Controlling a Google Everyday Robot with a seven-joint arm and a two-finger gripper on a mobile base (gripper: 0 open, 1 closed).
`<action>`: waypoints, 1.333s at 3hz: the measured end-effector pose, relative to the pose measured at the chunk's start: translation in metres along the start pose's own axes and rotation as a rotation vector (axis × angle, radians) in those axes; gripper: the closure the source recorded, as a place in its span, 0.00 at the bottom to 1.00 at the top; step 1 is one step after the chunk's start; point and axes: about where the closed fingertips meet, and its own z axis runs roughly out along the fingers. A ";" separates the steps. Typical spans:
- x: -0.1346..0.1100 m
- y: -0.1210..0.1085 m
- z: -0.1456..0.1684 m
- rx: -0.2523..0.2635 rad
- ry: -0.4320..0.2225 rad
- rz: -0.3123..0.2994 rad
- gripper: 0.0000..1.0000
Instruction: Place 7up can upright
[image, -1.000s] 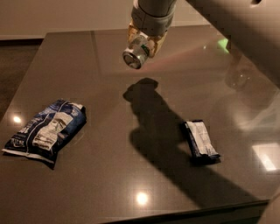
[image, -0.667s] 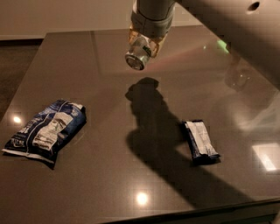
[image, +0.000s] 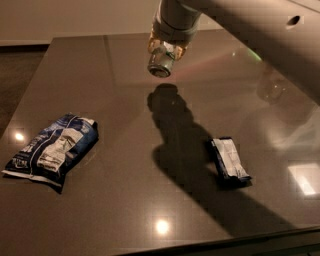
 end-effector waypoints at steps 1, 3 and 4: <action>0.006 -0.008 0.002 0.066 0.021 -0.157 1.00; 0.011 -0.015 0.004 0.228 -0.014 -0.418 1.00; 0.005 -0.023 0.001 0.364 -0.074 -0.537 1.00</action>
Offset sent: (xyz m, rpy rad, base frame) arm 0.0132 0.0151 0.0099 -0.1498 -0.1768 0.4937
